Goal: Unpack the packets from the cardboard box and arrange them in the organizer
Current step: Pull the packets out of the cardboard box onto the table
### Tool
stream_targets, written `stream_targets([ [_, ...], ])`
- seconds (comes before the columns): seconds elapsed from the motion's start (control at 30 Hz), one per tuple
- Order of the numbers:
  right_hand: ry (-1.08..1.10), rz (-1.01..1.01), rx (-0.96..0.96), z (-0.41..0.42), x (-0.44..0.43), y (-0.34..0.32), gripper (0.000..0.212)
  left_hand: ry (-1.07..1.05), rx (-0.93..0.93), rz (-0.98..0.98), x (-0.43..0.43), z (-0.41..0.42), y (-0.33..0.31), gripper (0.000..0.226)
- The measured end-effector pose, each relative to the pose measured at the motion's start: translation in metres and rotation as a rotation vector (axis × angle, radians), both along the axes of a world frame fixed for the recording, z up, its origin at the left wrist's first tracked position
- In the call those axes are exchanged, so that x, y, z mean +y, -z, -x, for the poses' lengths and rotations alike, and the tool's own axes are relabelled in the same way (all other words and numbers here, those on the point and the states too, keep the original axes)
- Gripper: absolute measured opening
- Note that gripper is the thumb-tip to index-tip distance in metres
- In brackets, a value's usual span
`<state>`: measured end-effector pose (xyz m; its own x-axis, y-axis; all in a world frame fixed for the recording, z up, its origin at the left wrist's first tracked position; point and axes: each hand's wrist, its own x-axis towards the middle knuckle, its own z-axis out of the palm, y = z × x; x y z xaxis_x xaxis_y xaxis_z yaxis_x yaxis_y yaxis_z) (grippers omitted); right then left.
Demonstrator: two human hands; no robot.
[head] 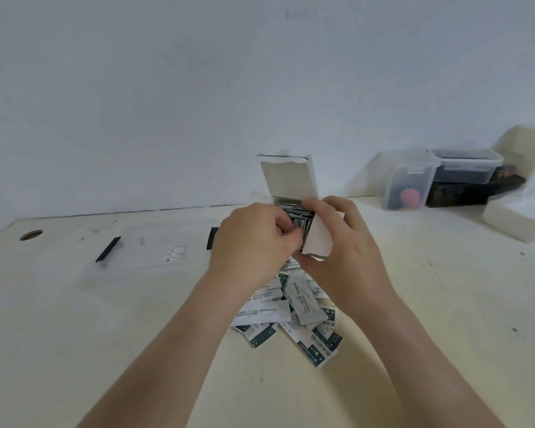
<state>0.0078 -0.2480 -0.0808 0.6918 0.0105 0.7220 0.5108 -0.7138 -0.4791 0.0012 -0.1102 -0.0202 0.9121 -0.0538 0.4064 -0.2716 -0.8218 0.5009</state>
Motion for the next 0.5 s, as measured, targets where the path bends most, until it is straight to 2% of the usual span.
stream_targets([
  [0.07, 0.009, 0.008, -0.013, -0.0005, 0.0002, -0.0011, 0.073, -0.037, 0.031, 0.01, -0.0011, -0.0015, -0.0018, 0.003],
  [0.2, 0.001, 0.019, -0.037, 0.0012, 0.0024, -0.0023, 0.072, -0.052, 0.049, -0.031, -0.0032, -0.0023, -0.0012, 0.009],
  [0.37, -0.01, 0.015, -0.028, 0.0014, 0.0046, -0.0014, 0.071, -0.067, 0.029, 0.075, -0.0016, -0.0047, 0.0038, 0.011],
  [0.5, -0.019, 0.005, -0.012, 0.0026, 0.0047, -0.0021, 0.07, 0.001, -0.015, 0.14, -0.0004, -0.0058, 0.0079, 0.014],
])
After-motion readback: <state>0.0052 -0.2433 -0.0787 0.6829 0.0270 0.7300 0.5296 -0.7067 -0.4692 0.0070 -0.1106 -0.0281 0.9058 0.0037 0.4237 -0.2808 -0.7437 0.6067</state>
